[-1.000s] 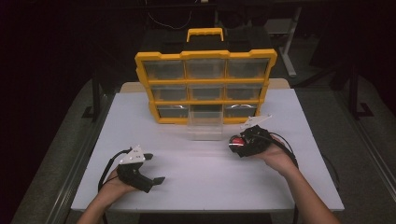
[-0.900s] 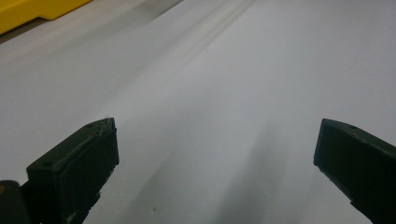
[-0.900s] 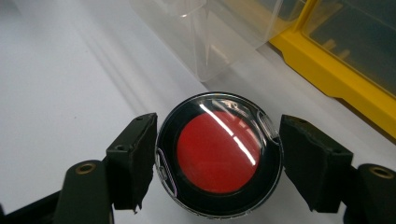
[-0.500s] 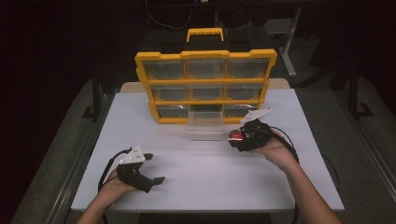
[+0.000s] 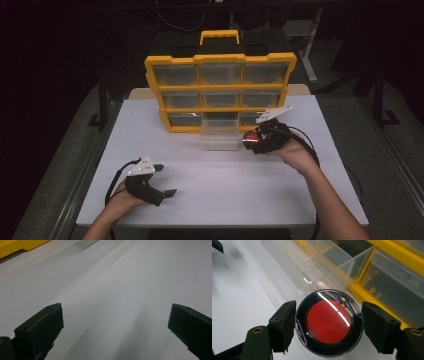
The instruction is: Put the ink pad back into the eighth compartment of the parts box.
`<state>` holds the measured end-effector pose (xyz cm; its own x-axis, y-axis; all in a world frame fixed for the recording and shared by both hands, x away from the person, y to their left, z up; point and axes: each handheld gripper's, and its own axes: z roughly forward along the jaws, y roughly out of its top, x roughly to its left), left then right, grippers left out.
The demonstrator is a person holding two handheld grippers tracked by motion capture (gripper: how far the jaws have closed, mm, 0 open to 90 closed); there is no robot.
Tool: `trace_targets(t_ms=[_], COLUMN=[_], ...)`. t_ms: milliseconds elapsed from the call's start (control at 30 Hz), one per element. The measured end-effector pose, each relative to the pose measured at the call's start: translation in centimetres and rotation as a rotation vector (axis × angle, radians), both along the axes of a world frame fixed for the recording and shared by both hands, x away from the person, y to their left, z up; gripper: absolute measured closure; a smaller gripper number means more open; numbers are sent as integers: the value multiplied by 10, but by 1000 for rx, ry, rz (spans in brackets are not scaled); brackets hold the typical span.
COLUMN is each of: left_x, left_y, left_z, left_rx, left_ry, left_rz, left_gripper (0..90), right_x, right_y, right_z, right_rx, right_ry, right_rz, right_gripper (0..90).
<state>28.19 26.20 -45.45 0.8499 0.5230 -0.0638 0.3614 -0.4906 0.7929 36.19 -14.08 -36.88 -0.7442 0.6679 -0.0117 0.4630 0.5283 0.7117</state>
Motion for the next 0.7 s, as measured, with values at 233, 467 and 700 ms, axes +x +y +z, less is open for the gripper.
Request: trace_targets(t_ms=[233,467,700], left_x=[0,1,1], left_y=[0,1,1], left_z=[0,0,1], left_rx=[-2,-9,-18], left_ry=[2,8,16], left_rz=[2,7,10], left_gripper=[0,0,0], right_x=[5,14,20], right_y=[2,10,20], right_z=[11,21,28], right_rx=[1,12,15], right_ry=[-17,-19,-22], right_rz=[6,11,21], right_gripper=[287,287,287])
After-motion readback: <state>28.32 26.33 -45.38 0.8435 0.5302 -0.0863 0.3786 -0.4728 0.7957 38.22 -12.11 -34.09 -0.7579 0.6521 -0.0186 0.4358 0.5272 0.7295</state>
